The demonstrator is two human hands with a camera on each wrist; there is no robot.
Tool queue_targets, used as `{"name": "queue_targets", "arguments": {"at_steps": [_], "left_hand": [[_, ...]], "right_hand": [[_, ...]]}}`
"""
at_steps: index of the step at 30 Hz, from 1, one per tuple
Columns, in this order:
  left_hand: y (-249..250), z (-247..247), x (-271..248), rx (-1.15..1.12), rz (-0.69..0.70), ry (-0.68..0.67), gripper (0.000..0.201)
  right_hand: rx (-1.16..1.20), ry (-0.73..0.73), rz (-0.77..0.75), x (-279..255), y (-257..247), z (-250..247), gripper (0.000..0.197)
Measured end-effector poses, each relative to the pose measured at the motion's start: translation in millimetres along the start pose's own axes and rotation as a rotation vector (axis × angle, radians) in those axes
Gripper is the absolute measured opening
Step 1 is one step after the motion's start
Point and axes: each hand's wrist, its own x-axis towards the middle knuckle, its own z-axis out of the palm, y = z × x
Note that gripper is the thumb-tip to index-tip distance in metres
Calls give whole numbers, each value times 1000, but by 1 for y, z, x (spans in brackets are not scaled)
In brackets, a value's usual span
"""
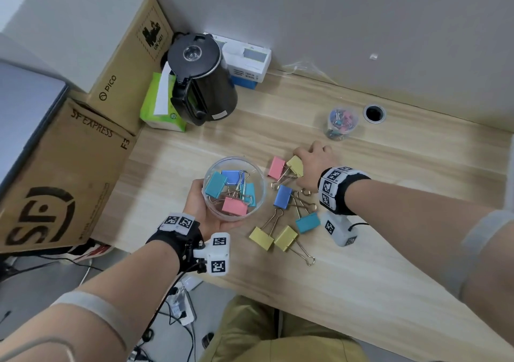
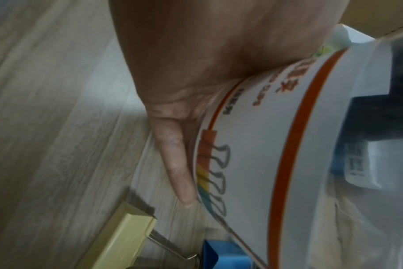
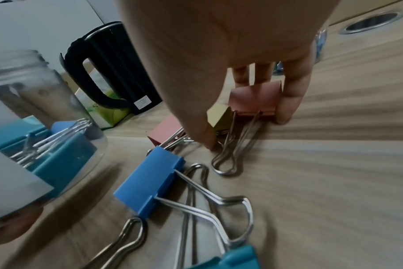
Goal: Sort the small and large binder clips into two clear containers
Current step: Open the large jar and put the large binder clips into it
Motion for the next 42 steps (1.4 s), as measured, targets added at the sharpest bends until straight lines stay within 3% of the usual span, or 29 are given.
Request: {"name": "queue_targets", "arguments": {"at_steps": [6,14,26,29,33,36,42], "left_hand": [[1,11,0,39,-1,26,60],[4,24,2,90,1,12,62],[5,53,2,124,-15,-7,65],[4,61,3,140,-27,-9,66],[2,73,1,189,-44,-42,70],[-1,77,0,231,-37,-44,70],[-5,71,-4,281,-62,-47,72]], "right_hand": [[-12,-6,-26,-6,12,-1,61],[178,34,-28,-17,23,-16,38],[682,258,-214,-49,28,-73,30],[586,250,-369,-56,12,-86,30],[217,160,-575,-68,-24,-94,29],[-25,83,-600,-74,-48,-95,27],[-190,63,-599,-85,-58,-107,39]]}}
